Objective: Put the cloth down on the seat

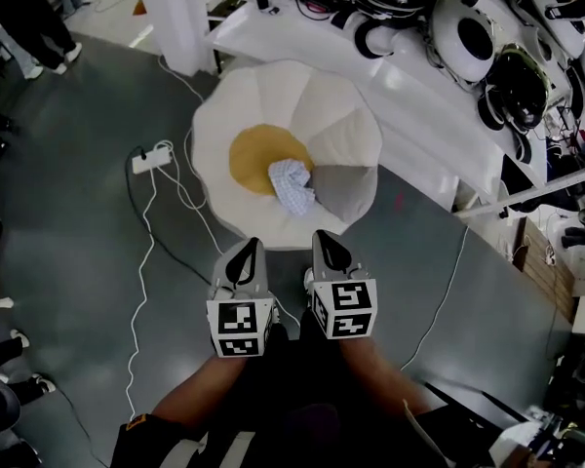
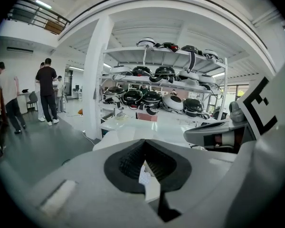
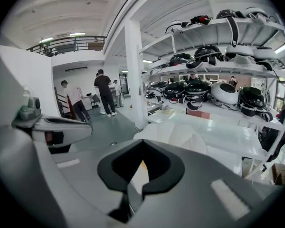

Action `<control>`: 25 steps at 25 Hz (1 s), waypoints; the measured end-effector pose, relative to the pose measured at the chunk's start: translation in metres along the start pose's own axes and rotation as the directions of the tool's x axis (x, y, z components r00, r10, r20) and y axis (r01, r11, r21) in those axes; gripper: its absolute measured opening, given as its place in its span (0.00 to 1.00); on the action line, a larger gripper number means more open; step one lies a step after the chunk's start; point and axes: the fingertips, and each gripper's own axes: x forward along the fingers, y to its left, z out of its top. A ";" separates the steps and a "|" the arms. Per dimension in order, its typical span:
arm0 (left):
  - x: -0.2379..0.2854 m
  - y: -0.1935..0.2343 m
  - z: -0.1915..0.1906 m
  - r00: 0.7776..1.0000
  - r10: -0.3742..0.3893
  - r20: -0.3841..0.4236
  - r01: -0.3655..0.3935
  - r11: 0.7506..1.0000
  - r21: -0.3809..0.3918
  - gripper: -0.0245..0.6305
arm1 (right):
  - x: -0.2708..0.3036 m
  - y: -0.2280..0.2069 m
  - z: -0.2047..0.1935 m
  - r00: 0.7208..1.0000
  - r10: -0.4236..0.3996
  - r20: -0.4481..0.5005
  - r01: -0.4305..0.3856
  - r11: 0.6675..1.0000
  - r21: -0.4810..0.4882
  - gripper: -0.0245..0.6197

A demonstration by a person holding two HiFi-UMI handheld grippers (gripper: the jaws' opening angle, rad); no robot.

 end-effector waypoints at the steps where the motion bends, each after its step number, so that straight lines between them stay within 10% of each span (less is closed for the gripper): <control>1: -0.005 -0.005 0.002 1.000 -0.007 0.002 0.007 1.000 -0.005 0.04 | -0.008 0.001 0.002 1.000 0.005 0.001 -0.005 1.000 -0.001 0.04; 25: -0.083 -0.153 0.036 0.991 0.097 0.092 -0.094 0.995 -0.037 0.04 | -0.145 -0.055 0.020 0.970 0.230 0.075 -0.220 0.969 -0.116 0.04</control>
